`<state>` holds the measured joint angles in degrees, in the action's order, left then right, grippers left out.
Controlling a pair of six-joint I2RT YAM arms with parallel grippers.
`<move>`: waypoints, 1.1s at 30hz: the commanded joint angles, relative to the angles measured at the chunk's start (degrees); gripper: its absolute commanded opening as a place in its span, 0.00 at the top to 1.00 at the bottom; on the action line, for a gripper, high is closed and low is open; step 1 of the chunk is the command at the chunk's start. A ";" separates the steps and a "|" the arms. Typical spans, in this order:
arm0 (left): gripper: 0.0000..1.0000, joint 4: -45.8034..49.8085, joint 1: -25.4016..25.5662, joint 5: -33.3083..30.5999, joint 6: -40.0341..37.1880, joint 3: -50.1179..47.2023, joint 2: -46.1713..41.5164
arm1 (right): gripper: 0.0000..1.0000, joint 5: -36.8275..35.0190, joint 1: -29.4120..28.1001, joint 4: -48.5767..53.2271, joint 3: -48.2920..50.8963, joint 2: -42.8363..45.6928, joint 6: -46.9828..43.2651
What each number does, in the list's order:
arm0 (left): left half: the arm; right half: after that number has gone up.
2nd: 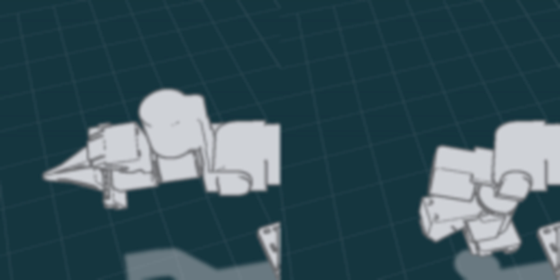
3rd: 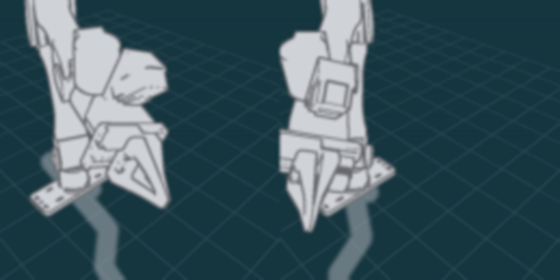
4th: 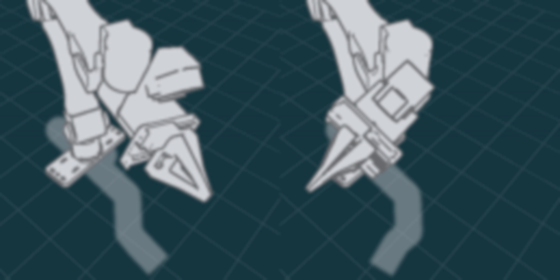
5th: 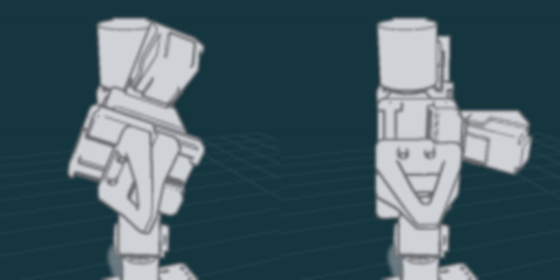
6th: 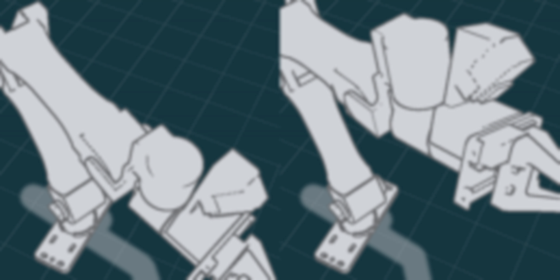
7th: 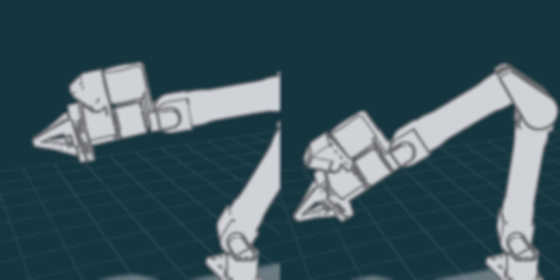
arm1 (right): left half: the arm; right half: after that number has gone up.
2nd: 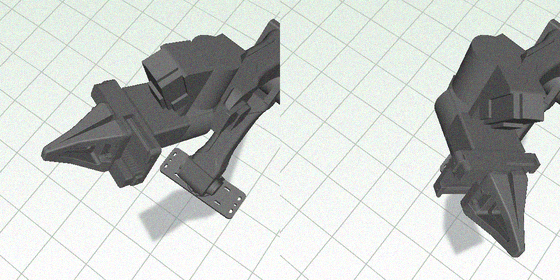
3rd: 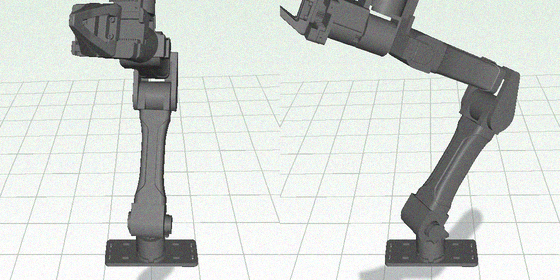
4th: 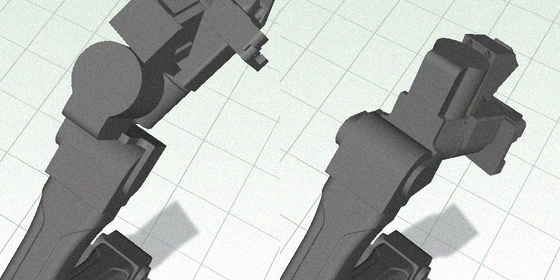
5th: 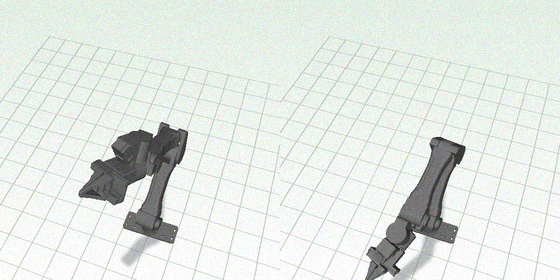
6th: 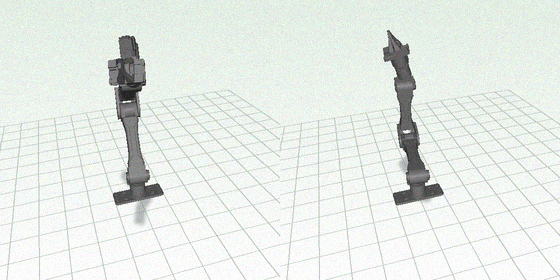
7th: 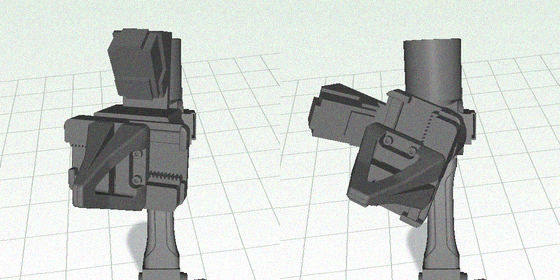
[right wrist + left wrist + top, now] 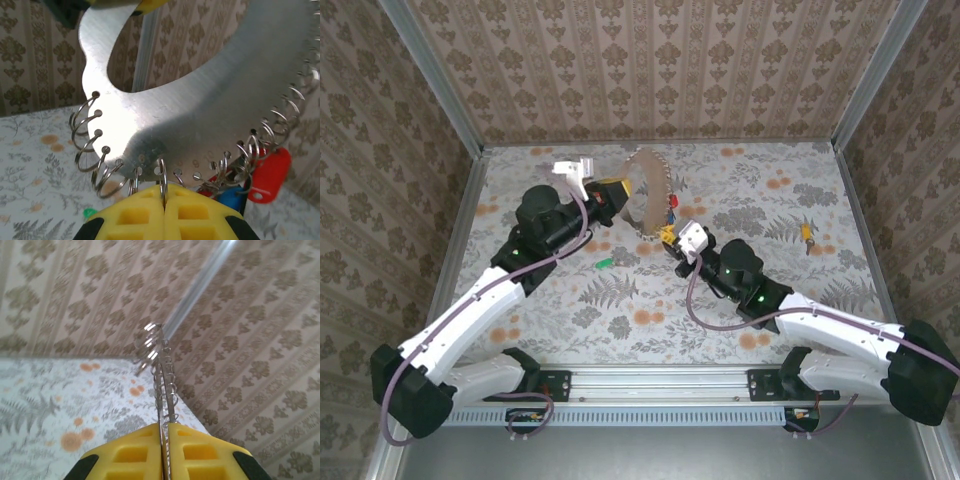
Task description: Put the keys on the keyring
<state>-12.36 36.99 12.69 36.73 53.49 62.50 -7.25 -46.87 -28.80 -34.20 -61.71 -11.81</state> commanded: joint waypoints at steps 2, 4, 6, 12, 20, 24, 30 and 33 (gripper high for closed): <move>0.85 -3.32 -1.47 -4.91 11.82 -3.29 2.09 | 1.00 2.44 2.95 11.40 -4.38 2.12 8.74; 0.84 -3.05 -1.66 -4.51 13.66 -4.18 3.61 | 1.00 5.29 4.32 14.73 -4.93 1.97 10.14; 0.84 -2.88 -1.66 -4.10 15.59 -5.35 5.37 | 1.00 6.47 5.31 18.58 -6.15 1.39 11.14; 0.83 -8.75 -1.75 -1.22 21.84 -9.60 11.22 | 1.00 7.08 6.99 25.45 -7.81 -1.15 11.98; 0.78 -8.38 -2.19 -2.78 24.35 -14.14 14.31 | 1.00 10.58 10.14 25.90 -5.83 -3.90 12.54; 0.73 -10.90 -2.13 -0.49 24.82 -15.47 17.66 | 1.00 14.12 11.87 25.40 -4.68 -6.15 11.44; 0.66 -17.66 -1.92 0.85 27.33 -19.44 23.06 | 1.00 17.01 14.40 26.04 -3.91 -9.85 9.64; 0.53 -21.28 -2.18 3.36 28.51 -19.93 25.58 | 1.00 18.14 14.95 26.41 -4.10 -11.39 8.28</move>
<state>-27.00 35.18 13.10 63.16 34.15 86.52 8.23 -32.49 -2.09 -38.41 -72.16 -1.54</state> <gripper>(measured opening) 0.440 0.067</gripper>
